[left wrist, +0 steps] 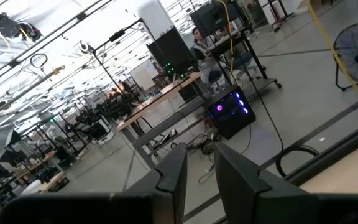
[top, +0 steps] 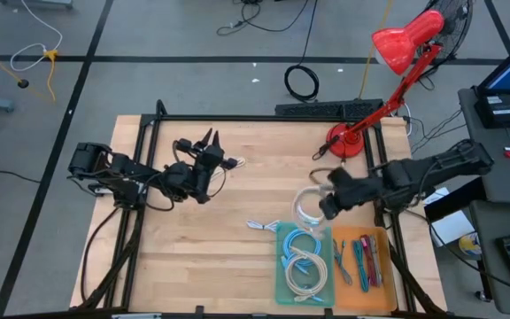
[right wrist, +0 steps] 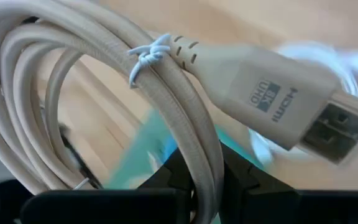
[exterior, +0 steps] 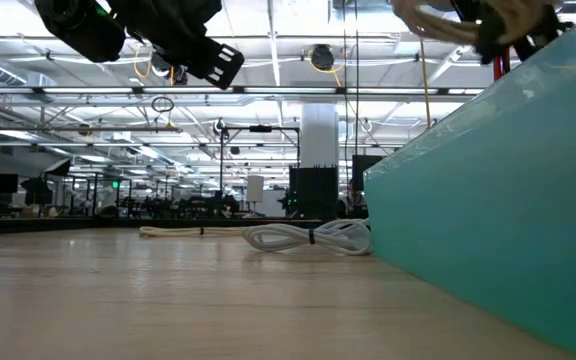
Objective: Pick & Place USB Port
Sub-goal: Put the brown charger cable into the blue bin
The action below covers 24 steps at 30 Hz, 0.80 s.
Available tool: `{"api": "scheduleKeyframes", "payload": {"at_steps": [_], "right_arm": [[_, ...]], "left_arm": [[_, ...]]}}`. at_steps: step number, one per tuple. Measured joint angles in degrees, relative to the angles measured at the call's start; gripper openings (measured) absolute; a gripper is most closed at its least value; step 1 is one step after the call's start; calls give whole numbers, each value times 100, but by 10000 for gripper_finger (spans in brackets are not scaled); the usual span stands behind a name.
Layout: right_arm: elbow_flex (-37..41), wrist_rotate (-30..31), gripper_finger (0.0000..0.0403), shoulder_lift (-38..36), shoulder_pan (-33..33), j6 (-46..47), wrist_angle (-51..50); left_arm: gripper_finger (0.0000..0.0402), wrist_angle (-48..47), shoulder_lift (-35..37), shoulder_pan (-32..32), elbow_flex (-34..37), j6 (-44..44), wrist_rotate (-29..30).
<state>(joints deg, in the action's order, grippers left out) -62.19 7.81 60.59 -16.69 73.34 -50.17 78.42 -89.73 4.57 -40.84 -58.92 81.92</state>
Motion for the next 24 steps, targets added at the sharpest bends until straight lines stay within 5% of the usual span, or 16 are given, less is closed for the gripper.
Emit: {"api": "scheduleKeyframes", "payload": {"at_steps": [6,15,24], "right_arm": [[0,-1146,28,771,-308,169,-153],[0,-2694,28,1695,-356,-264,1536],[2,-2916,28,2135,-202,24,1304]], "left_arm": [[85,-536,0,-144,0,482,-51],[85,-606,0,-148,0,611,-108],[85,-624,0,-150,0,525,-174]]}}
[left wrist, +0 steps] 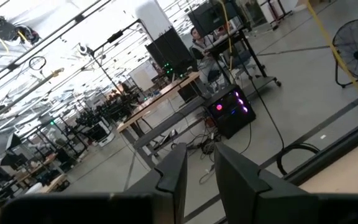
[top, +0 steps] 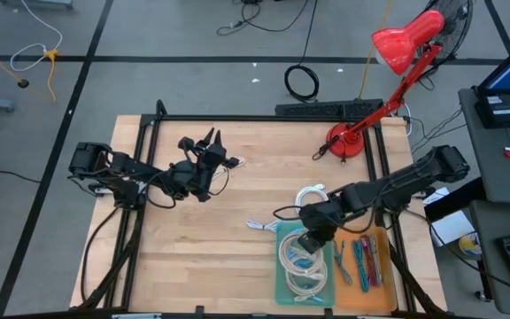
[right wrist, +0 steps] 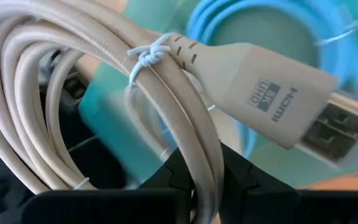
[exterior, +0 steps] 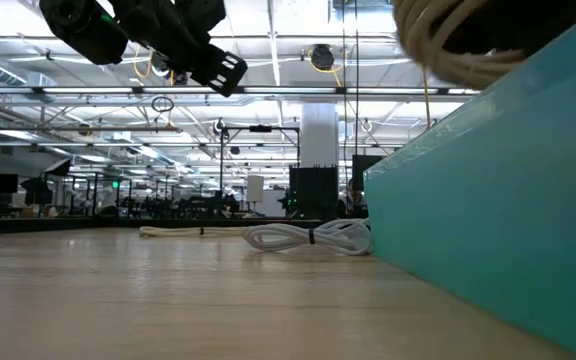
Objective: Pick & Place USB Port
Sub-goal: Put the brown charger cable into the blue bin
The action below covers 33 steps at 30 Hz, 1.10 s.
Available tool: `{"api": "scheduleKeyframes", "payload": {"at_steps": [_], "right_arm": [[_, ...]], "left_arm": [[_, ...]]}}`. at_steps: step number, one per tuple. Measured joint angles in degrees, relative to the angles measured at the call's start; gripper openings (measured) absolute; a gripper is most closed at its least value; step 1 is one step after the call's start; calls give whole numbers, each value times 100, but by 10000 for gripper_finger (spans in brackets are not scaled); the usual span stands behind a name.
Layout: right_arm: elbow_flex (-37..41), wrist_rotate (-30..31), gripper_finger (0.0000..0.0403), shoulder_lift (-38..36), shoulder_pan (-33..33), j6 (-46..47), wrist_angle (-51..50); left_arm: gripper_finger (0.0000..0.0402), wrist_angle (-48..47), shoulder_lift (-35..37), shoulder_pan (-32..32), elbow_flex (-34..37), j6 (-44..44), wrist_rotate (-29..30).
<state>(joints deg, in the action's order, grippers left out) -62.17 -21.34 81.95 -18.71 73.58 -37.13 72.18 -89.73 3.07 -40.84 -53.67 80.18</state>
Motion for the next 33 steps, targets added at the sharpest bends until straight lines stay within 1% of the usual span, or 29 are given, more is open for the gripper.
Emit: {"api": "scheduleKeyframes", "payload": {"at_steps": [2,6,10,17,26,33], "right_arm": [[0,174,28,80,92,-56,-46],[106,334,28,178,249,-125,-115],[428,324,28,167,343,53,-32],[933,201,28,167,308,314,46],[1480,153,28,159,330,383,1337],[1576,120,27,156,340,462,1429]], "left_arm": [[85,2,0,0,0,-2,-74],[85,3,0,0,0,-38,-109],[85,17,28,0,0,-87,-105],[85,160,31,0,-2,-258,-61],[85,162,31,2,-2,-214,-68],[85,162,31,1,-2,-212,-70]]}}
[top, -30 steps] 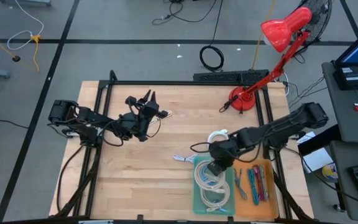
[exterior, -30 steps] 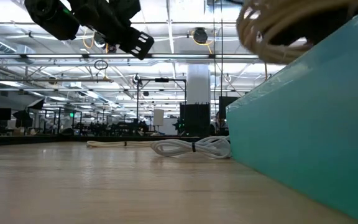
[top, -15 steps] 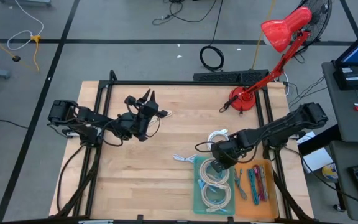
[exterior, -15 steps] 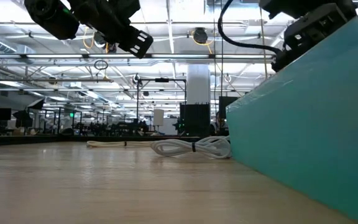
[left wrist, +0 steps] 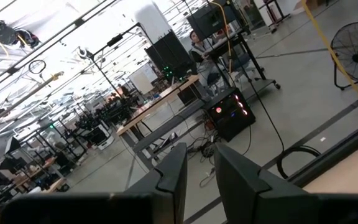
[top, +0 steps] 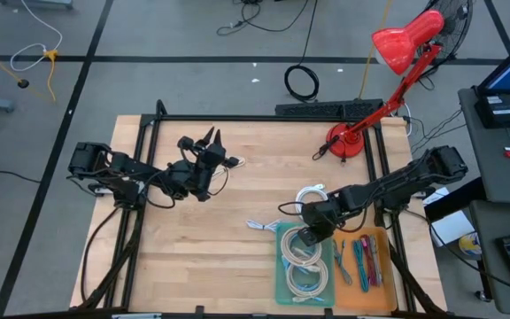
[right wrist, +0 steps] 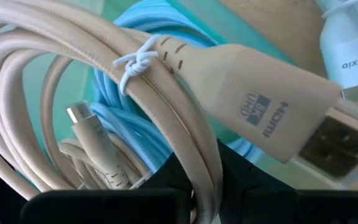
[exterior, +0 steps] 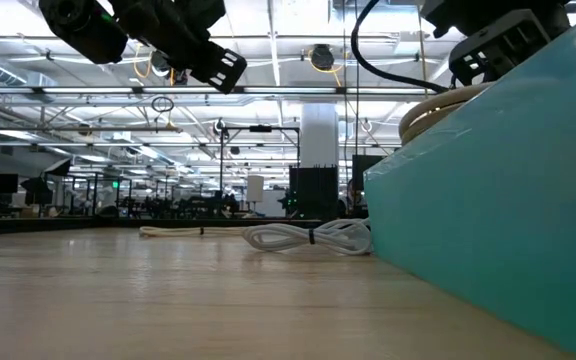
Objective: Pick & Place USB Port
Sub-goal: Put the brown charger cable into the blue bin
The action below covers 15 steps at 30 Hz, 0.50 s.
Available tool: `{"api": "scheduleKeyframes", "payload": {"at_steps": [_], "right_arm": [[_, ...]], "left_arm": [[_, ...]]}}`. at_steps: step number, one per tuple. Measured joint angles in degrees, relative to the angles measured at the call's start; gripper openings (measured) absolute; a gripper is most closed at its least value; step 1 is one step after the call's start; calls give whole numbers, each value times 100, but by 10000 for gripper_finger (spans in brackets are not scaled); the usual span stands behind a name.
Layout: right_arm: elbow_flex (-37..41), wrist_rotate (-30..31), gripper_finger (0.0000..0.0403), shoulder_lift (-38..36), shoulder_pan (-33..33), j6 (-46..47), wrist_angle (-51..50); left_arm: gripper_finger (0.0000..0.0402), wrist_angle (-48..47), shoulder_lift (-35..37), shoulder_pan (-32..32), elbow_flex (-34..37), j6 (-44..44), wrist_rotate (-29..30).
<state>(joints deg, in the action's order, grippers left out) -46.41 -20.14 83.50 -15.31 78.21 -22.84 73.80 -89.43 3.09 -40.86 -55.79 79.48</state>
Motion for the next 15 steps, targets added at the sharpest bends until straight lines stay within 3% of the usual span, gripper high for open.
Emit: {"api": "scheduleKeyframes", "payload": {"at_steps": [15], "right_arm": [[17,-263,53,15,0,128,194]], "left_arm": [[85,-2,0,0,0,-22,-14]]}}
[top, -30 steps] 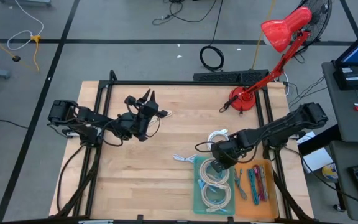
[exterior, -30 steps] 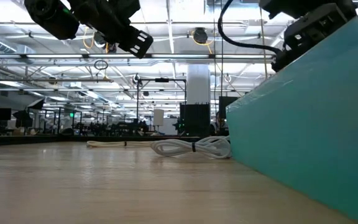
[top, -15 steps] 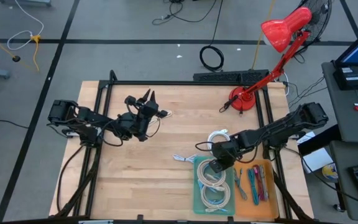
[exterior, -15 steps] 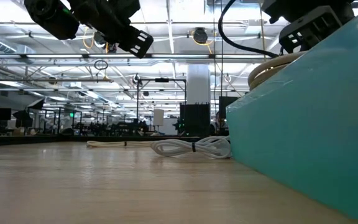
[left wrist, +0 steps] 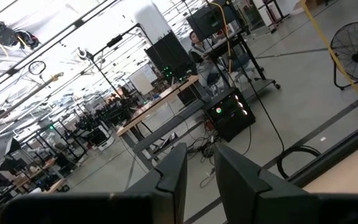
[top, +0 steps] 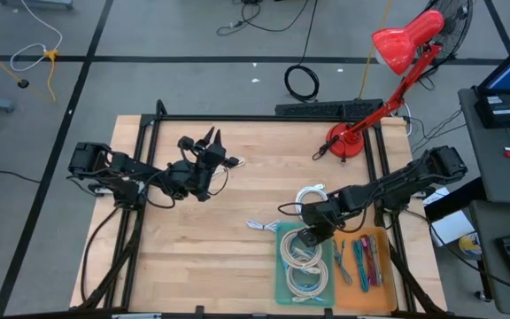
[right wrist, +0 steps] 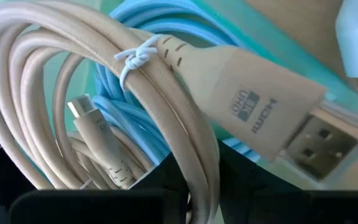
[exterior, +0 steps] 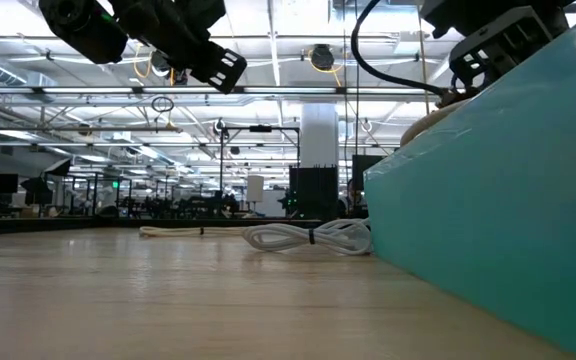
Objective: Pick & Place USB Port
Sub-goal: Put the brown charger cable into the blue bin
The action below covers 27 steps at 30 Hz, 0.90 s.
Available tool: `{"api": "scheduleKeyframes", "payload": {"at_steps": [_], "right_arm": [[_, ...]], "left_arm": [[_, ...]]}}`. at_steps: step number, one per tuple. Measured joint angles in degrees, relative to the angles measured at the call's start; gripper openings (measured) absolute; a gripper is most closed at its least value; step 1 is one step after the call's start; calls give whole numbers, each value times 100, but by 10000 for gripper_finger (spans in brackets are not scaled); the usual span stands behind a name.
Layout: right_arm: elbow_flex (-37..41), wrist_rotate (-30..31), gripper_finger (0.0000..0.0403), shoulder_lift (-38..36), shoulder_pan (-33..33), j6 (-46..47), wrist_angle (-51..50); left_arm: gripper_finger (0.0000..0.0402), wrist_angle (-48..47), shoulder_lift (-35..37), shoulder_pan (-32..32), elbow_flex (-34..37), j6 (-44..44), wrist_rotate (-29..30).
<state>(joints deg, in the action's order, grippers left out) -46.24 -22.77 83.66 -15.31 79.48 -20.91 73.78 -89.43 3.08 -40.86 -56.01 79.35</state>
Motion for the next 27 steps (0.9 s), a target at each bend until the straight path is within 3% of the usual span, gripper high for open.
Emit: {"api": "scheduleKeyframes", "payload": {"at_steps": [7,27], "right_arm": [[0,-345,52,0,4,-24,619],[-4,-459,152,-13,373,-113,776]], "left_arm": [[85,0,0,-1,0,-11,-34],[85,0,0,3,0,-114,-141]]}}
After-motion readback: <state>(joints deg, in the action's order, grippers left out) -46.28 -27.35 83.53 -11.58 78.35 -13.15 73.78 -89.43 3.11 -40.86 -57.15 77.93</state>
